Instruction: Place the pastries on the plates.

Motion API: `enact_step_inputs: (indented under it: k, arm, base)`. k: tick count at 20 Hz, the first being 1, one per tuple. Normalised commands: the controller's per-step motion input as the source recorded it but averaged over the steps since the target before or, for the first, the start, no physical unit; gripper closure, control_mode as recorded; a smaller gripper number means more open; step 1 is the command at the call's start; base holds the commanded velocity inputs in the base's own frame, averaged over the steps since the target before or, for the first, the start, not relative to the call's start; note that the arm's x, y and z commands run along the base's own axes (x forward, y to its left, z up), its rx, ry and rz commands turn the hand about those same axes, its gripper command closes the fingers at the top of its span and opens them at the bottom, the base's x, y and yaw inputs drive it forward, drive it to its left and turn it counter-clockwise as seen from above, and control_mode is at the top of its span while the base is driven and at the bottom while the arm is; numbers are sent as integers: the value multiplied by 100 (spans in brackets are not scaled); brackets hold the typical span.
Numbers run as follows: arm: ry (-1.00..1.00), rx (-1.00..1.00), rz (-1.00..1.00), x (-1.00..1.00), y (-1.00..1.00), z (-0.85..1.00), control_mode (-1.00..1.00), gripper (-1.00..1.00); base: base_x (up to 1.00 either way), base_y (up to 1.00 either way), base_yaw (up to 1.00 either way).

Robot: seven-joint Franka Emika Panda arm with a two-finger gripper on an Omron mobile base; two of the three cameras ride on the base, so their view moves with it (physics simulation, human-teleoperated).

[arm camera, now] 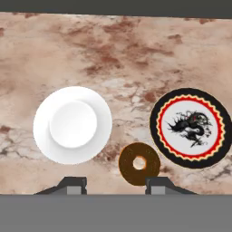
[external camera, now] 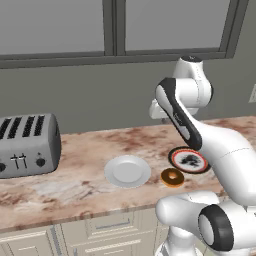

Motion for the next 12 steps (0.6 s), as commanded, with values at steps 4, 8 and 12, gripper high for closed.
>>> enact_step_inputs:
  k: [4,8,12]
  arm:
    - [0,0,-3,-22,-4,-4,-100,-100]
    - [0,0,-2,-43,-21,-20,-100,-100]
    - [0,0,-1,-32,-22,-25,-100,-100]
  base:
    - [0,0,0]
    - [0,0,0]
    - [0,0,0]
